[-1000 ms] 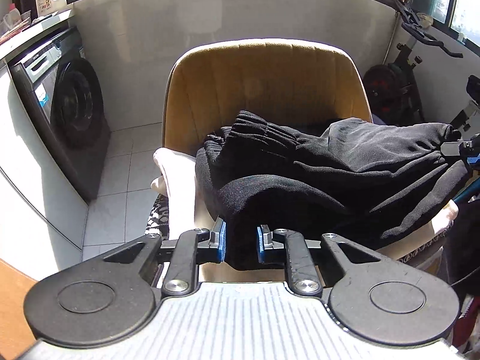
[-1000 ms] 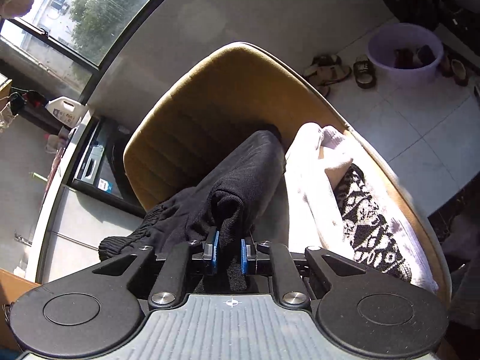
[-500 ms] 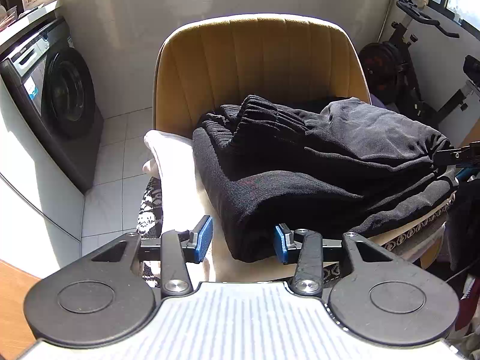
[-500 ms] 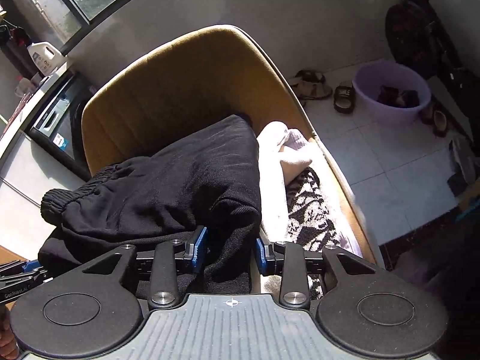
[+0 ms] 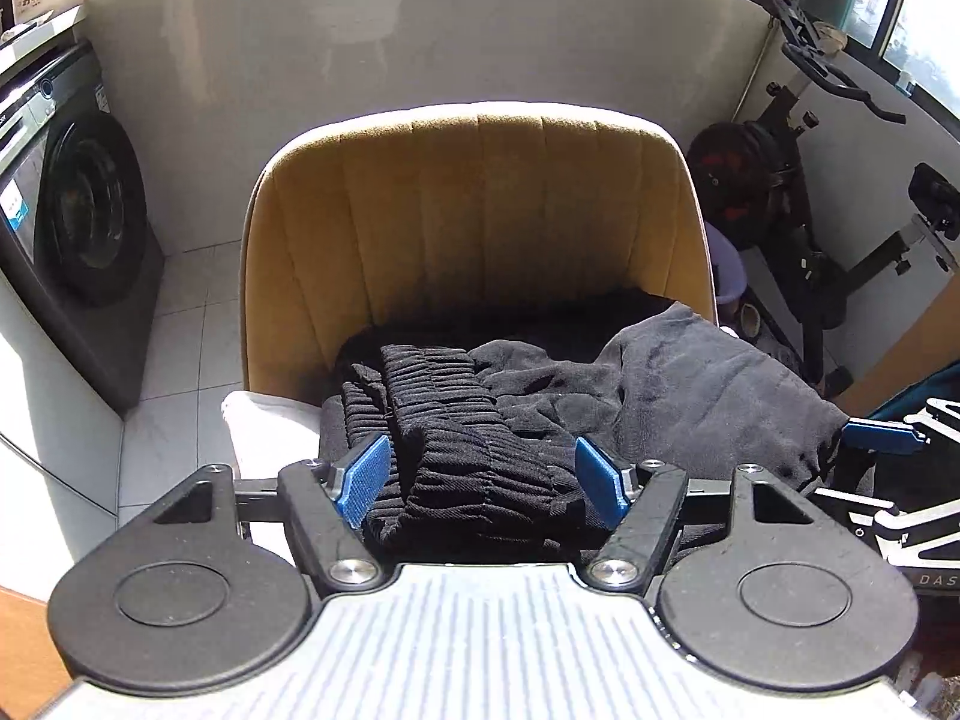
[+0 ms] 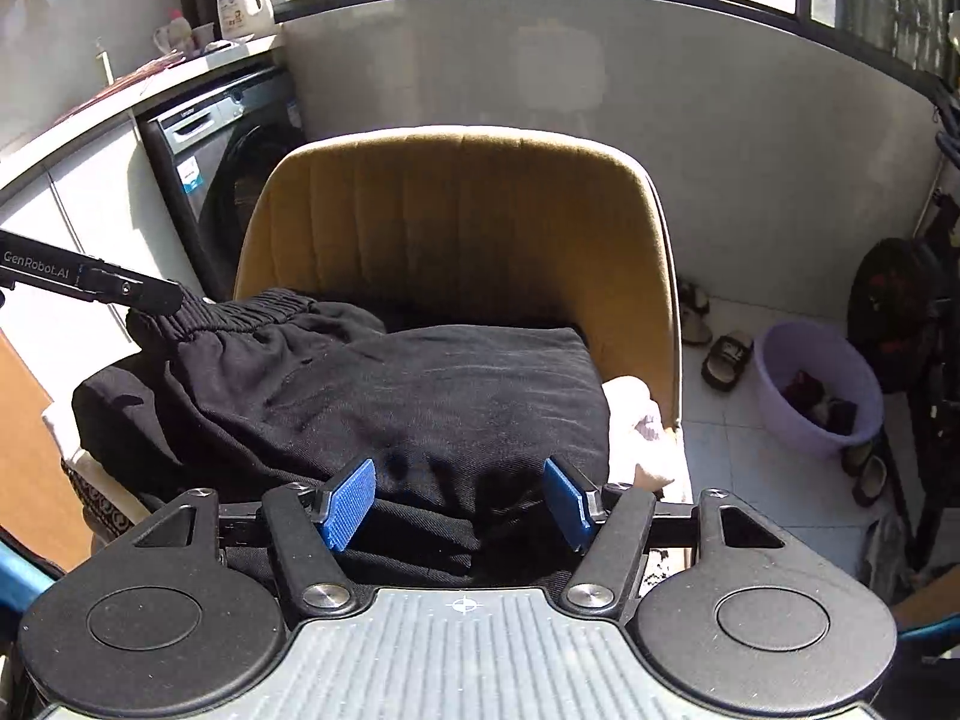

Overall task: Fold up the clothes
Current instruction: 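Press and straighten the trousers on the stack with both grippers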

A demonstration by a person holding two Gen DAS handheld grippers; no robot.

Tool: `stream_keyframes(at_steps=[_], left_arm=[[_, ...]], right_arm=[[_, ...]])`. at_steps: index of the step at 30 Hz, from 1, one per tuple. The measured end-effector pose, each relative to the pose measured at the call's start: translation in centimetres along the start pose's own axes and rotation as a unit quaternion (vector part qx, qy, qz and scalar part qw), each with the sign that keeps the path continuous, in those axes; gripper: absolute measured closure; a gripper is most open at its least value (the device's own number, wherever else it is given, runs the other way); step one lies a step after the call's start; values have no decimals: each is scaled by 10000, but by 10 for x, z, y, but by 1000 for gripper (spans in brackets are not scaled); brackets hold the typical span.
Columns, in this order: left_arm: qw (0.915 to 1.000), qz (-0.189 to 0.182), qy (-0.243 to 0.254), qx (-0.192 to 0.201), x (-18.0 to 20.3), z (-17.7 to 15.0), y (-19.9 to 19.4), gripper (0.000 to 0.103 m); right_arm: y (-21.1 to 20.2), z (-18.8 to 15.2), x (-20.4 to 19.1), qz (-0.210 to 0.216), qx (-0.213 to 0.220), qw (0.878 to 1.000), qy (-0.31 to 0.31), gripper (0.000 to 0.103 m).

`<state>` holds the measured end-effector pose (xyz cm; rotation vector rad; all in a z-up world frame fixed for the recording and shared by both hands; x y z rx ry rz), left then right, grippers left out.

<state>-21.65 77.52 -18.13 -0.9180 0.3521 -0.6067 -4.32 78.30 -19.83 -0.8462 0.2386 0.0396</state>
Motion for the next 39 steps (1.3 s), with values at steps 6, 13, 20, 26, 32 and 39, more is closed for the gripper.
stream_keyframes(at_steps=[6, 13, 20, 26, 32, 39], left_arm=[[9989, 33, -421, -181, -7, -17, 7, 82], [9970, 2, -770, 64, -9, -21, -24, 92], [9955, -91, -923, 212, -3, -41, -55, 93], [9960, 415, -791, 11, -11, -61, -23, 83], [9922, 1232, 179, -90, -9, -45, -42, 15], [9901, 1063, 898, -185, -5, -90, -70, 13]], right_arm=[[8, -20, -17, -165, -127, 9967, -786, 44], [10, -21, -23, 16, -126, 9962, -860, 96], [-44, -4, -20, 443, 362, 9960, -692, 100], [-11, -51, -27, 353, -227, 9949, -916, 98], [-14, -50, -26, 286, -163, 9980, -542, 49], [-37, -66, 13, -15, -232, 9997, -77, 14]])
Point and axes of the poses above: each gripper's, at about its wrist camera, not at the fingertips, and y roughly the way its jaws point, x to its right, z to its top, the point moved 8 cm from there along y, roughly the way its jaws point, and after that the axes turned 15 degrees about y, right-handed, at the moved point
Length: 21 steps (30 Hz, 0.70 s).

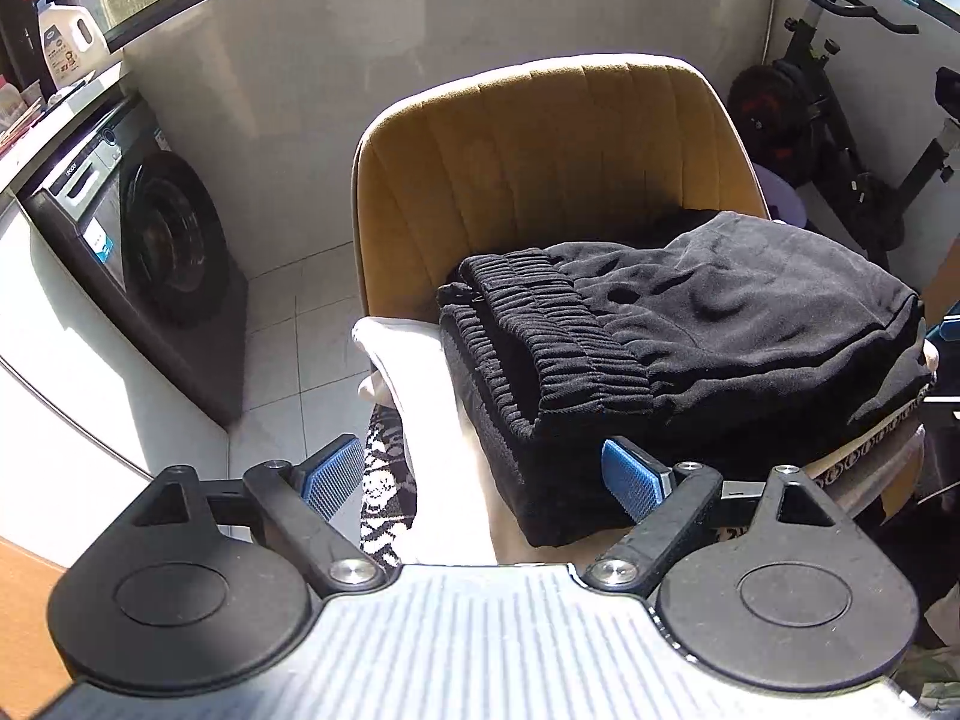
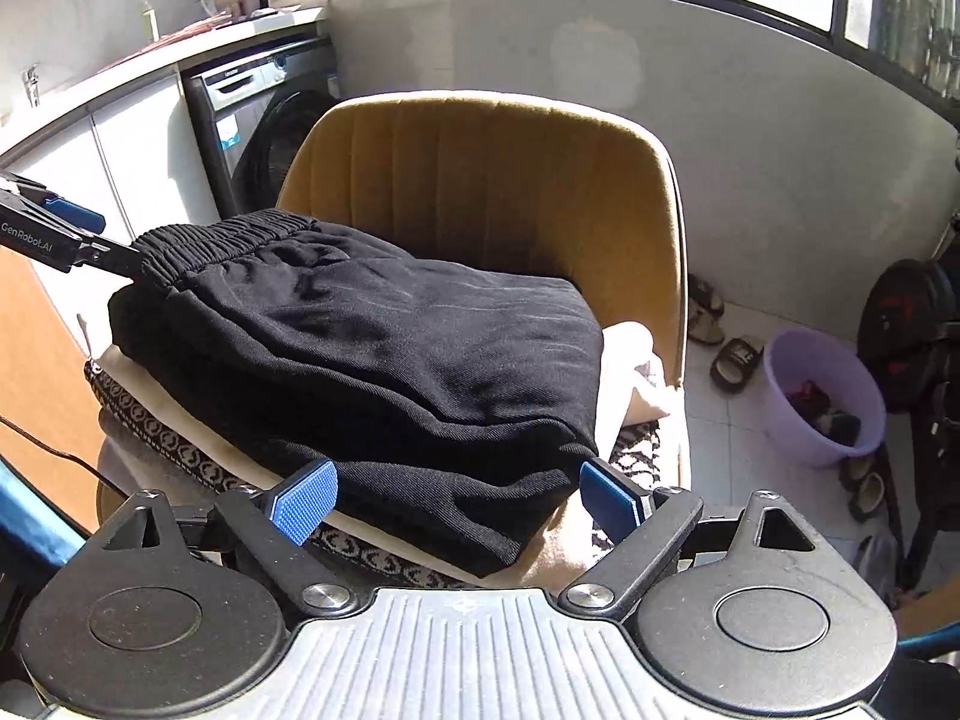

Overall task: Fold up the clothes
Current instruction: 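Press and straighten the trousers on the stack with both grippers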

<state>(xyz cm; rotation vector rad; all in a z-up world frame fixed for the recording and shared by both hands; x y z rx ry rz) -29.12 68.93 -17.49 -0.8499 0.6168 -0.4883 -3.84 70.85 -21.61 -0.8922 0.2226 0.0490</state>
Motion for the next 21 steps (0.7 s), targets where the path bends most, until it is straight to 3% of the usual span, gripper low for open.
stream_keyframes(at_steps=[5, 7, 12, 15, 17, 21], left_arm=[[9990, -99, 301, -308, 20, -23, 20, 13], [9993, -207, 249, -184, 25, -16, 15, 13], [9981, -298, 84, 536, 27, 19, -20, 13], [9959, -279, -127, 849, 24, 45, -25, 6], [9961, -203, -269, 815, 24, 59, -12, 5], [9982, -99, -494, 329, 31, 66, 34, 5]], right_arm=[[26, -40, 22, -382, -484, 9978, 233, 12], [29, -40, 17, -377, -490, 9976, 326, 12], [-1, -18, -6, -105, -59, 9995, 295, 12], [-21, 2, -9, 72, 347, 9978, 559, 9], [-24, 19, -2, 134, 568, 9940, 930, 3], [7, 41, 19, -128, 697, 9839, 1639, 2]])
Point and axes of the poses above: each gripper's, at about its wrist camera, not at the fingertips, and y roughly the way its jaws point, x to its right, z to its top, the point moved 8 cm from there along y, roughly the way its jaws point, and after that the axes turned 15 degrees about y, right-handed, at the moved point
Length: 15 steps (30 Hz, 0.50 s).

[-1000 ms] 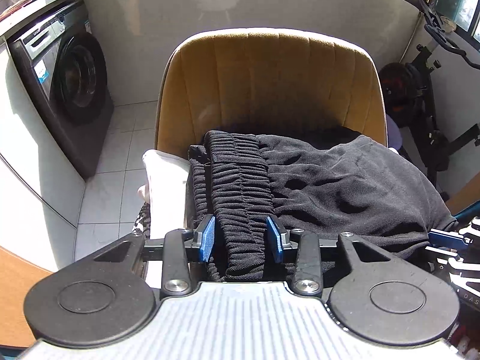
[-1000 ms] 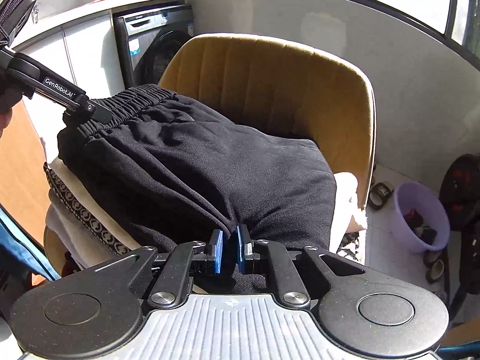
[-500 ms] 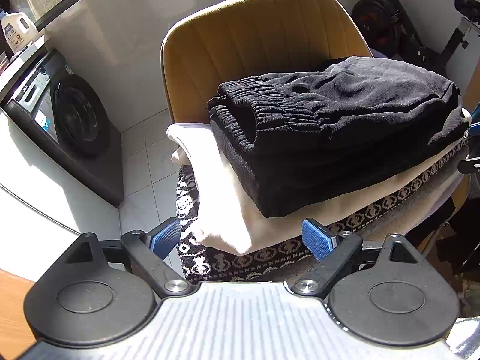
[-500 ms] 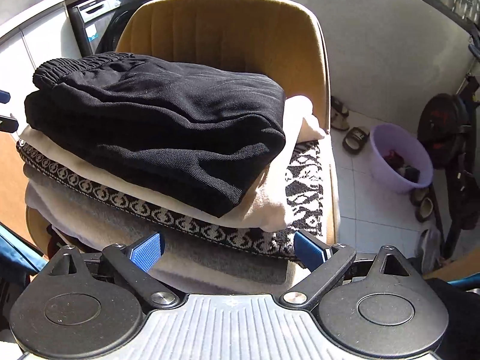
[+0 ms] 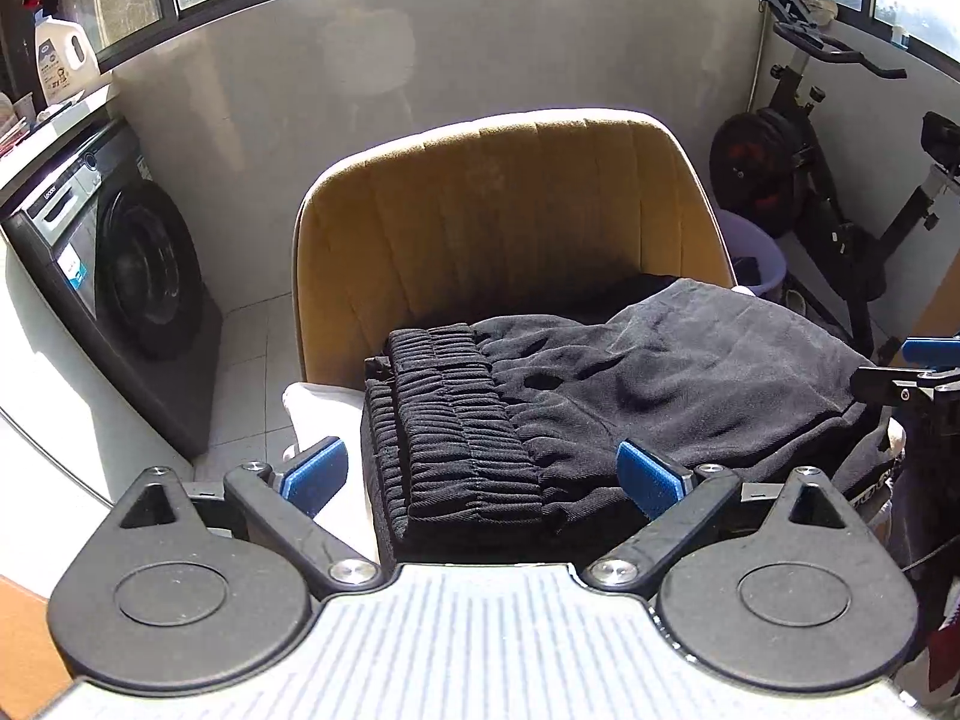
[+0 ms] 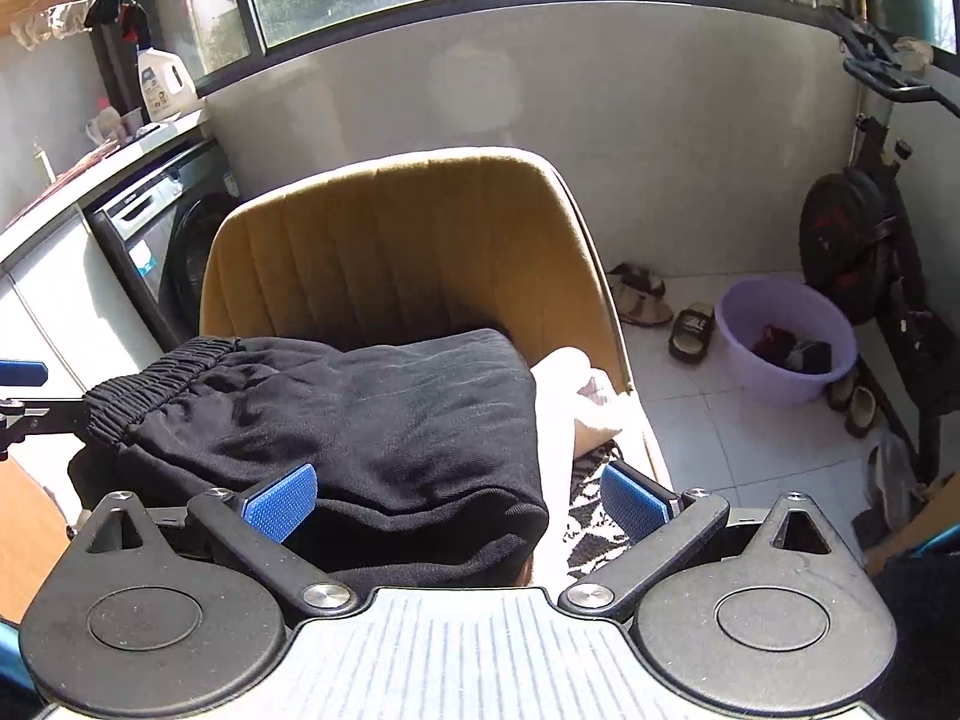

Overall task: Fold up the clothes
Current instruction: 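Press and straighten the trousers on the stack with both grippers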

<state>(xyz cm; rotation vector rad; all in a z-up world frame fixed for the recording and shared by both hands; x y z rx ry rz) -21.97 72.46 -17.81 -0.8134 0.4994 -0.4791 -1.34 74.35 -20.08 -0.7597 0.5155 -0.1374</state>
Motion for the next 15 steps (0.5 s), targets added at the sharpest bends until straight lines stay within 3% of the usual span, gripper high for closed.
stream_keyframes(at_steps=[4, 7, 11, 15], left_arm=[[9976, -81, -168, -671, 10, -30, 35, 0], [9963, -98, -358, -770, 13, -43, 43, 0], [9940, -260, -420, -977, 13, -57, 47, 0], [9928, -280, -500, -1055, 10, -58, 51, 0]], right_arm=[[42, -11, 5, -389, -313, 9987, 102, 2], [53, -28, 4, -465, -456, 9978, -86, 1], [68, -43, 10, -372, -746, 9961, 297, 1], [73, -48, 1, -449, -713, 9964, -35, 1]])
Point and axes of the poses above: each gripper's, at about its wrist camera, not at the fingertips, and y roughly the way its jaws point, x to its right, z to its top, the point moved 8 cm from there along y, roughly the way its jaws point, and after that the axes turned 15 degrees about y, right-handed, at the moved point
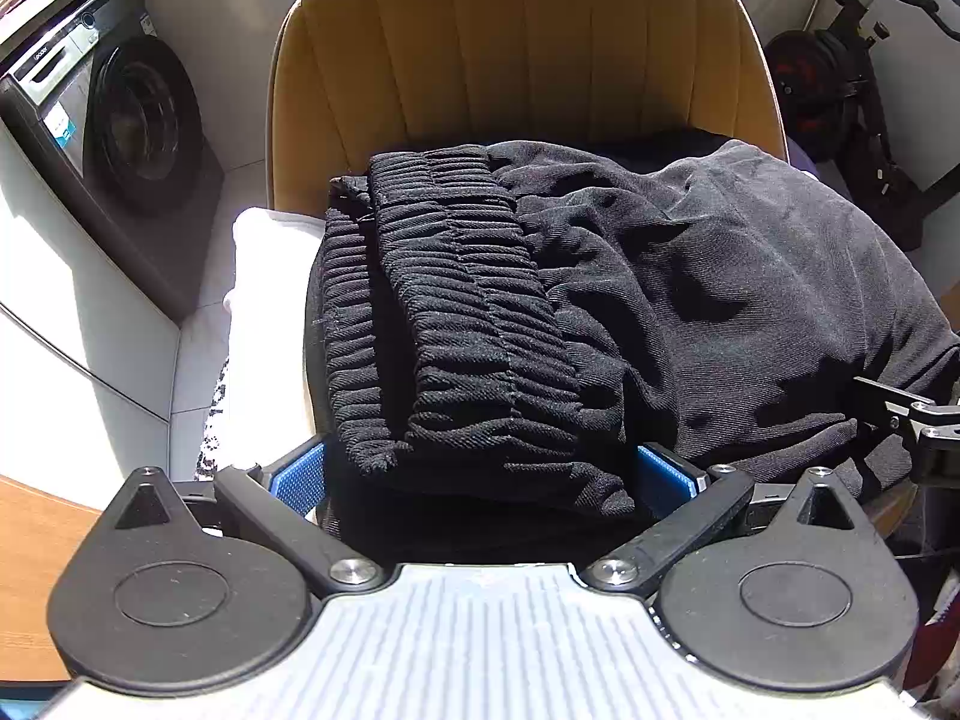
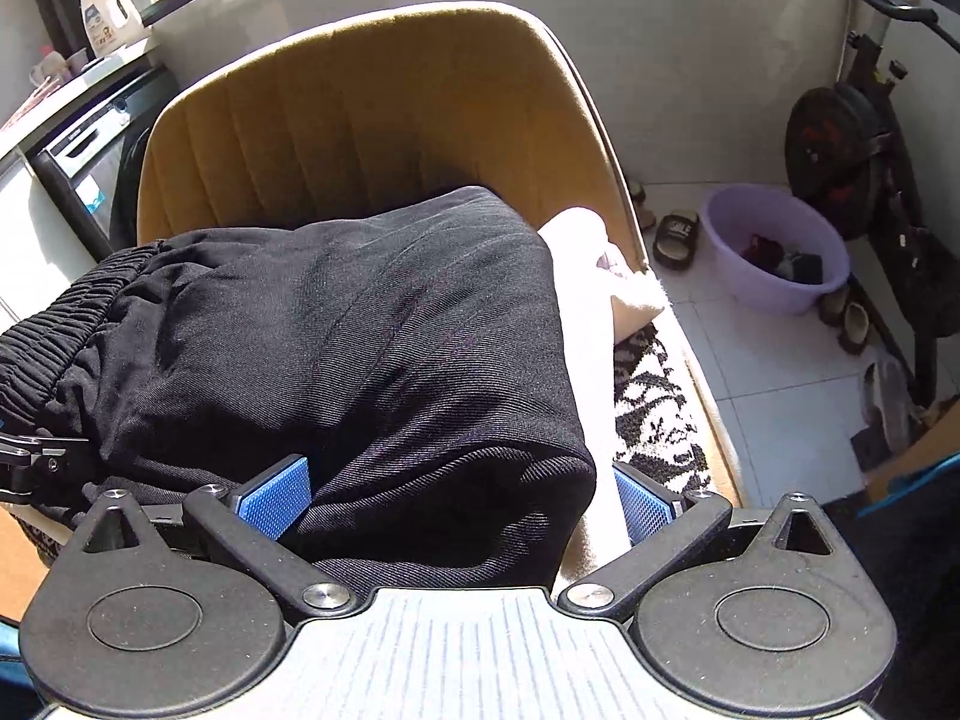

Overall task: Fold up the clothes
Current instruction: 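Press and straighten the trousers on the stack with both grippers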

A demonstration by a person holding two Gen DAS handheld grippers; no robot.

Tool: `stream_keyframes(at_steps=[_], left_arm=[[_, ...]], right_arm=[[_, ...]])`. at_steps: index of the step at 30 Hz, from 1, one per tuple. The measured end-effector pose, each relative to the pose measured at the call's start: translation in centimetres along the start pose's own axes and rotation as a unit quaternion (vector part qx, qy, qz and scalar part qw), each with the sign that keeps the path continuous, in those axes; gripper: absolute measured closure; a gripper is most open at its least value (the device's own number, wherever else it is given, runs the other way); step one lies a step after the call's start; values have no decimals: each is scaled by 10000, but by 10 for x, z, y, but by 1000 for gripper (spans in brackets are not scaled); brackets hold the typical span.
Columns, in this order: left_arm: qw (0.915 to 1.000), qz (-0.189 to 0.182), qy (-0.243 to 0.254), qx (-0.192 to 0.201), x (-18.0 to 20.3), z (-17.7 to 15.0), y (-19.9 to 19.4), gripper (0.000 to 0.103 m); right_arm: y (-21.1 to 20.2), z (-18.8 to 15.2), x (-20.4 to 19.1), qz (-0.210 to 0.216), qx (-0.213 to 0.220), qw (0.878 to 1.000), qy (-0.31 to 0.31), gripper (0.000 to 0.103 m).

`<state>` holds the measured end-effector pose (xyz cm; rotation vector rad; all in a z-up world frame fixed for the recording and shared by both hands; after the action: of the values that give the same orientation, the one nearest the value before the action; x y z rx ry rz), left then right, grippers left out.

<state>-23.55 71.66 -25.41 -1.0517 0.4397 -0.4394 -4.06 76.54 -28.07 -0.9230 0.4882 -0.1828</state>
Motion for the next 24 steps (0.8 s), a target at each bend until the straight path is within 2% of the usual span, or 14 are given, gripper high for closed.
stream_keyframes(at_steps=[5, 10, 15, 19, 24], left_arm=[[9999, 82, -53, 43, 1, 3, -2, 0], [9996, 202, -157, 87, 4, 6, -12, 0], [9979, 368, -457, 282, 9, 4, -47, 0], [9957, 600, -451, 534, 20, 1, -84, 0], [9944, 589, -524, 698, 39, 0, -119, 0]], right_arm=[[-5, 6, -4, 11, -100, 9999, 105, 1], [-38, 15, -13, 77, 104, 9998, -180, 1], [-76, 29, -12, 450, 303, 9984, -138, 1], [-97, 37, -3, 650, 365, 9971, -119, 1], [-111, 40, 9, 645, 283, 9975, 83, 1]])
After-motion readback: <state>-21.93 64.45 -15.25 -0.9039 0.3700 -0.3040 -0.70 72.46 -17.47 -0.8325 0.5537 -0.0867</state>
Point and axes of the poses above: each gripper's, at about its wrist camera, not at the fingertips, and y roughly the way its jaws point, x to its right, z to its top, the point moved 8 cm from there along y, roughly the way its jaws point, and after that the axes turned 15 degrees about y, right-handed, at the moved point
